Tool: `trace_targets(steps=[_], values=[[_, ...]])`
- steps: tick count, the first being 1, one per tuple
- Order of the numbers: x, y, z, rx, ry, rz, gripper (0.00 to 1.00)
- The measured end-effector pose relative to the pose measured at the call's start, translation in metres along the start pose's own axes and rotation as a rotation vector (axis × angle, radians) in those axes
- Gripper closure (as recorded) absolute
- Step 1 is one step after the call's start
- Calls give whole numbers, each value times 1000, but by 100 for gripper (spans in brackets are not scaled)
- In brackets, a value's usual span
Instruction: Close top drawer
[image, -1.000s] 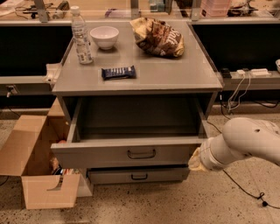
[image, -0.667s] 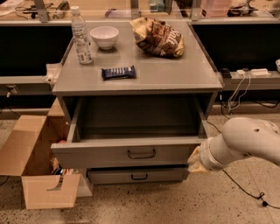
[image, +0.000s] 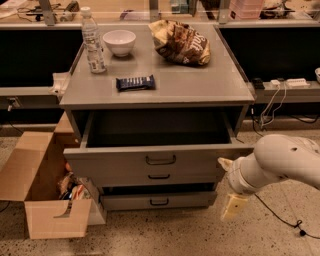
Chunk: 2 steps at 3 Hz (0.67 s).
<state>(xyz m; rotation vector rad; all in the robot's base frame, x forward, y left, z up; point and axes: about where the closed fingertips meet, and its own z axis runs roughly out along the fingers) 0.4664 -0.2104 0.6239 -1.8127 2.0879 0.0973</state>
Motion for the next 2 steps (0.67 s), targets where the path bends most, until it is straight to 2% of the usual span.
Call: trace_targets(steps=[1, 2], values=[[0, 0, 0, 0, 0, 0, 0], [7, -16, 4, 22, 0, -13, 26]])
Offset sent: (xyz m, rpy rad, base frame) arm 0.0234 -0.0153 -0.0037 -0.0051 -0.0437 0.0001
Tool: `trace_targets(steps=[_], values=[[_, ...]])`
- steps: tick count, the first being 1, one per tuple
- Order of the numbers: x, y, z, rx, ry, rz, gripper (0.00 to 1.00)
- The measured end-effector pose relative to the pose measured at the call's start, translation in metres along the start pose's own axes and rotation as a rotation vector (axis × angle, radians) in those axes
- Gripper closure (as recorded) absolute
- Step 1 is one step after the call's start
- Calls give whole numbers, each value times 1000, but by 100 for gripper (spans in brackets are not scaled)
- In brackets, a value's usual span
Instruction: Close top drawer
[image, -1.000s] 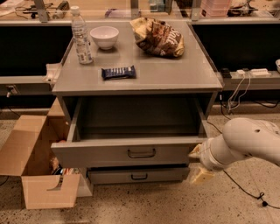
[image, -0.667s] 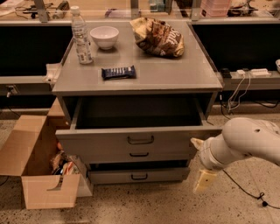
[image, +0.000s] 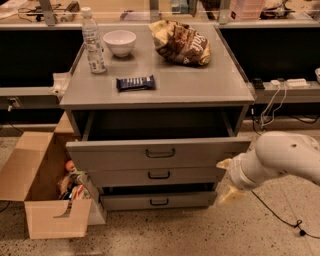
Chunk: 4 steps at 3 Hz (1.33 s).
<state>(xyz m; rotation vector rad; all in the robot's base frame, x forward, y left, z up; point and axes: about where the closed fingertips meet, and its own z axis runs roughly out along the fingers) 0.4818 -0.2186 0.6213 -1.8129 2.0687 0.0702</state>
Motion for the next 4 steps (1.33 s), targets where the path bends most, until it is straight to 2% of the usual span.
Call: trace_targets(steps=[3, 4], values=[[-5, -76, 11, 60, -14, -40, 96], [-5, -79, 10, 64, -16, -40, 0]])
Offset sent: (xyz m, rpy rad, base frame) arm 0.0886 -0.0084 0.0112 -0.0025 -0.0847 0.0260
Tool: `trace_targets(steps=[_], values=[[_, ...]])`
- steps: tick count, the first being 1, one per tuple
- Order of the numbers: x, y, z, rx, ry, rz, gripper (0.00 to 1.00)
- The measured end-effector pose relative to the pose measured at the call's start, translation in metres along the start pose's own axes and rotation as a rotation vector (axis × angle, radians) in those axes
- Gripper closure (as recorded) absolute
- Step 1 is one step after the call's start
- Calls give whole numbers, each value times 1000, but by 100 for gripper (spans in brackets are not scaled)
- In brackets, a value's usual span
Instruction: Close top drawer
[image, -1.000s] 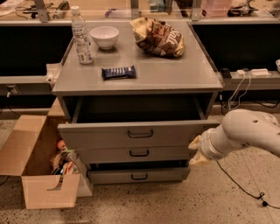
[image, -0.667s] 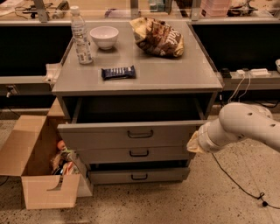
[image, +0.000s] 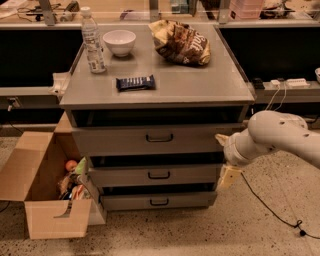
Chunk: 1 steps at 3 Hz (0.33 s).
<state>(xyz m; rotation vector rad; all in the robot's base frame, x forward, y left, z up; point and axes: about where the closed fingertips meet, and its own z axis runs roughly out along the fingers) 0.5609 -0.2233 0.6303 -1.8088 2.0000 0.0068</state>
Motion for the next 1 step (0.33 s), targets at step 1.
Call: trace_targets(steps=[1], values=[[0, 0, 0, 0, 0, 0, 0]])
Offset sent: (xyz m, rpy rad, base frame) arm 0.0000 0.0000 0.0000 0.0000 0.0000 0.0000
